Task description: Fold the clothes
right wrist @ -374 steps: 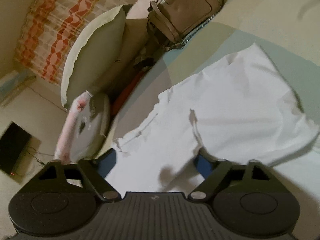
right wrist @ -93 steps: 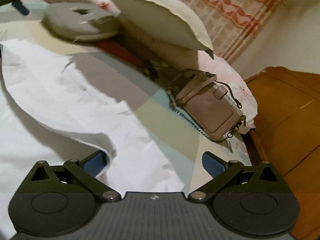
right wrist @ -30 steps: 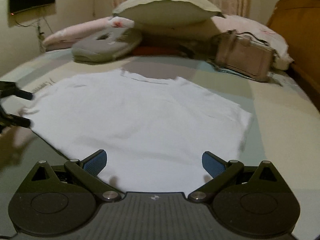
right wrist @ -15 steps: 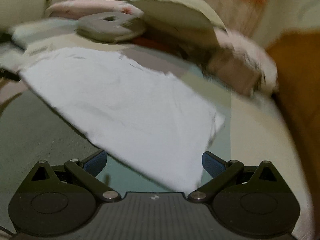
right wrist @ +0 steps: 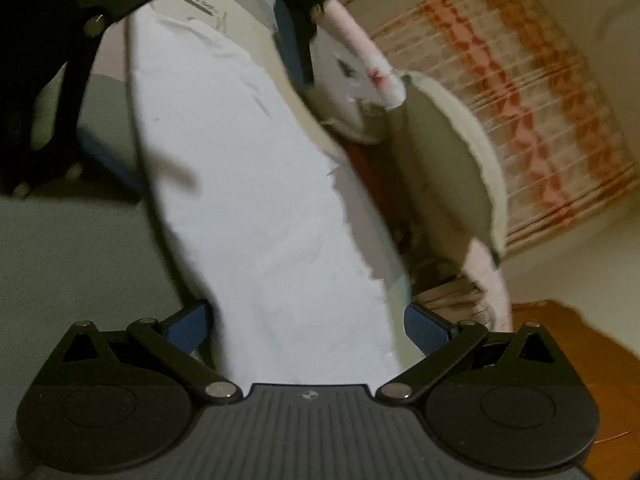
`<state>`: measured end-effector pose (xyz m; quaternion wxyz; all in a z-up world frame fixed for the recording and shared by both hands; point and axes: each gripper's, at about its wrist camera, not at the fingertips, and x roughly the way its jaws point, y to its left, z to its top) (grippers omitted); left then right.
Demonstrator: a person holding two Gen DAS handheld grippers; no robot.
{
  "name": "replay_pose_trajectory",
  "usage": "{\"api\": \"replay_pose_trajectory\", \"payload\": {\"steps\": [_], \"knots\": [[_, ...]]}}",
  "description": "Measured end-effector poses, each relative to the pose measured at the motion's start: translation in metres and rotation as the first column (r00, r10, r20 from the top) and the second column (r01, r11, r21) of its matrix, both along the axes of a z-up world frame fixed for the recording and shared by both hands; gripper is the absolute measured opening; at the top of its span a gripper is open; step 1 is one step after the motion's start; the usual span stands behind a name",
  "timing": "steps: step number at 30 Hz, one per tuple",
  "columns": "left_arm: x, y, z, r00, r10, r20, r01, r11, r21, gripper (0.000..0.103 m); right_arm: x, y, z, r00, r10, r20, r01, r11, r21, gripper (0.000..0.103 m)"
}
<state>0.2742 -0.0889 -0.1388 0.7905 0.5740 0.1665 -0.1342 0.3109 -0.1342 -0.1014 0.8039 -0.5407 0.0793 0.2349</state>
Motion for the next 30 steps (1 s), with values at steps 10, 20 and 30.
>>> {"api": "replay_pose_trajectory", "payload": {"steps": [10, 20, 30], "knots": [[0.007, 0.021, -0.001, 0.994, 0.111, 0.024, -0.11, 0.994, -0.015, 0.102, 0.004, -0.024, -0.006, 0.998, -0.028, -0.048, 0.029, 0.999, 0.028, 0.103], [0.016, 0.079, -0.004, 0.966, 0.255, 0.045, -0.258, 0.962, 0.088, 0.103, 0.029, -0.068, -0.005, 0.985, -0.165, -0.041, 0.165, 0.986, -0.012, 0.103], [0.03, 0.046, -0.001, 0.989, 0.146, 0.03, -0.147, 0.987, 0.068, 0.102, 0.033, -0.022, -0.009, 0.997, -0.057, -0.053, 0.058, 0.998, 0.004, 0.103]]}}
